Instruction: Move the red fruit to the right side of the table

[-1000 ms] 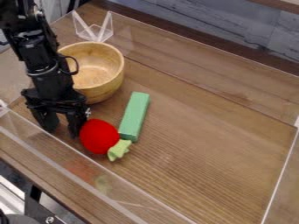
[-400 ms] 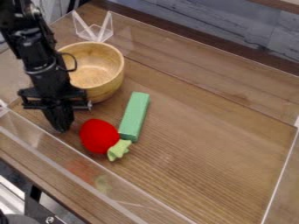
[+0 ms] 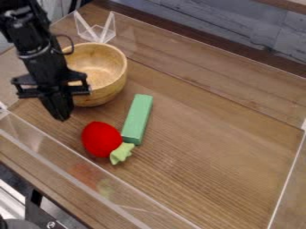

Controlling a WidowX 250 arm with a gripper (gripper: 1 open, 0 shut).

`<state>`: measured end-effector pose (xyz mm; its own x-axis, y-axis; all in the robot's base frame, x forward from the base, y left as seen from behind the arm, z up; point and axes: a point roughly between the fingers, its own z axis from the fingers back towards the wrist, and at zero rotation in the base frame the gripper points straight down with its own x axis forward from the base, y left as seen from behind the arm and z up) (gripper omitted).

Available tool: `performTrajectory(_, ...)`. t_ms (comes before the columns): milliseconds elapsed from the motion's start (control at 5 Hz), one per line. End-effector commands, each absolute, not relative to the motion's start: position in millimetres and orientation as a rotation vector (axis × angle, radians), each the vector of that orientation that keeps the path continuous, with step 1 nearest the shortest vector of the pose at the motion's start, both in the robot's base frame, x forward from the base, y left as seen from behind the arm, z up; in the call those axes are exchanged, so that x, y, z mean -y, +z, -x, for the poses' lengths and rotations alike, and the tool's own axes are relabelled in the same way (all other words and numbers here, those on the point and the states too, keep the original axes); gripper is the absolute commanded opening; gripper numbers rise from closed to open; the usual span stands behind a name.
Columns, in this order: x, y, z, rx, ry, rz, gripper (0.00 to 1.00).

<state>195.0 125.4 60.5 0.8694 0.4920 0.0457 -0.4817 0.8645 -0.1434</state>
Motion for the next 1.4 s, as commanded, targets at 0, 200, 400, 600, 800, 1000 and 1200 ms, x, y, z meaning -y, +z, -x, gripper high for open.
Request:
performTrajectory(0, -111.1, 78.9, -204.5, 0.142, 0.472, 0.118, 0.00)
performTrajectory(200, -87.2, 82.5, -206.9, 0.149, 0.422, 0.129, 0.00)
performTrajectory(400, -64.2, 90.5, -211.2, 0.153, 0.365, 0.140, 0.00)
performTrajectory(600, -38.0, 98.1, -216.9, 0.155, 0.296, 0.154, 0.00)
performTrajectory(800, -13.2, 92.3, -218.2, 0.154, 0.289, 0.154, 0.00)
performTrajectory(1000, 13.3, 87.8, -222.2, 0.160, 0.270, 0.150, 0.00)
performTrajectory(1200, 10.8, 82.0, -221.8, 0.159, 0.275, 0.139, 0.00)
